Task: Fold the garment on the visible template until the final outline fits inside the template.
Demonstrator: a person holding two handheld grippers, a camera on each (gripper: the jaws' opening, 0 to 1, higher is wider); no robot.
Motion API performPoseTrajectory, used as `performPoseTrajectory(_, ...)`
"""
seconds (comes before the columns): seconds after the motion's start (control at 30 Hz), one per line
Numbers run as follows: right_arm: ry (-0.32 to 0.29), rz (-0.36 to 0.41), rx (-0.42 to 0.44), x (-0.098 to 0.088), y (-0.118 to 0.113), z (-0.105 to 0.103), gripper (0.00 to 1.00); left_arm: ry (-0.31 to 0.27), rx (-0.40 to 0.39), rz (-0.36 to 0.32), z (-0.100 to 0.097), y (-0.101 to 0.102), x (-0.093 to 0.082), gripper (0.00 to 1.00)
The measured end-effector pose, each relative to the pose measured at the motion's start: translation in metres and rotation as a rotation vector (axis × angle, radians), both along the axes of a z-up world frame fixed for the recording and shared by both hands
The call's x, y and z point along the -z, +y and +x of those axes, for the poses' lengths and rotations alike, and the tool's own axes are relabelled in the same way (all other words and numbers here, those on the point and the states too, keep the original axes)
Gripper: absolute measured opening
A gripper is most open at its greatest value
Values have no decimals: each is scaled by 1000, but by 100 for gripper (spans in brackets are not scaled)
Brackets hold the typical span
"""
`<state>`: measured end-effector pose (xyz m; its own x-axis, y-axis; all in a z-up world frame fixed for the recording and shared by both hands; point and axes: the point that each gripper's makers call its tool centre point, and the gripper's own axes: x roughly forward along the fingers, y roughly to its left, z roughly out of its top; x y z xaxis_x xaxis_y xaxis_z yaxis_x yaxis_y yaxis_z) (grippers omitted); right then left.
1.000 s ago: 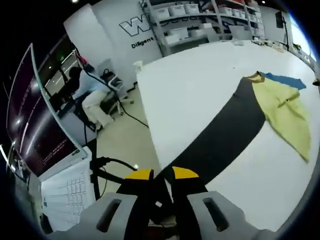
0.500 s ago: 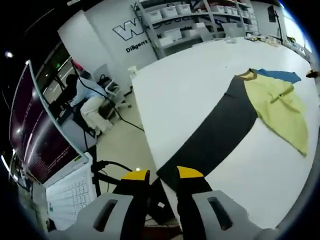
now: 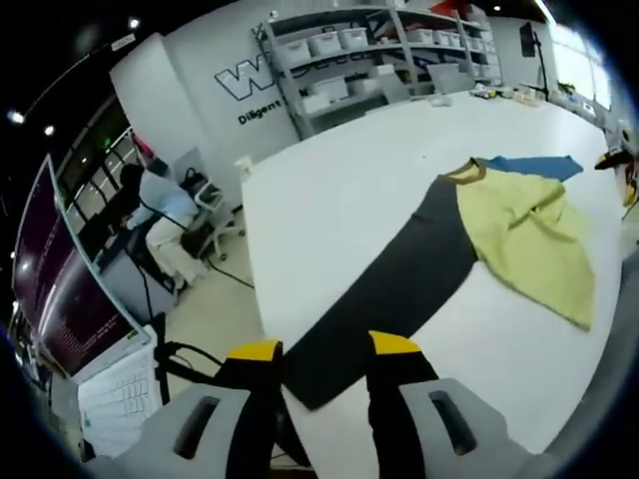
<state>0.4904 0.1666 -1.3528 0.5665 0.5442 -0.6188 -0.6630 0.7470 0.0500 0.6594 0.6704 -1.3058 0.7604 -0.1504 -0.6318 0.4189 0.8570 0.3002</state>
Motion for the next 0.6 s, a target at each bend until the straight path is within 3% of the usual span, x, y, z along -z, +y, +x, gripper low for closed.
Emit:
performPoseTrajectory(0.17, -2, -2, -14, 0, 1, 3, 79, 5, 73, -26, -10, -28, 2, 44)
performPoseTrajectory(0.6, -11, 1, -46, 3, 6, 9, 79, -9, 243, -20, -33, -87, 7, 52)
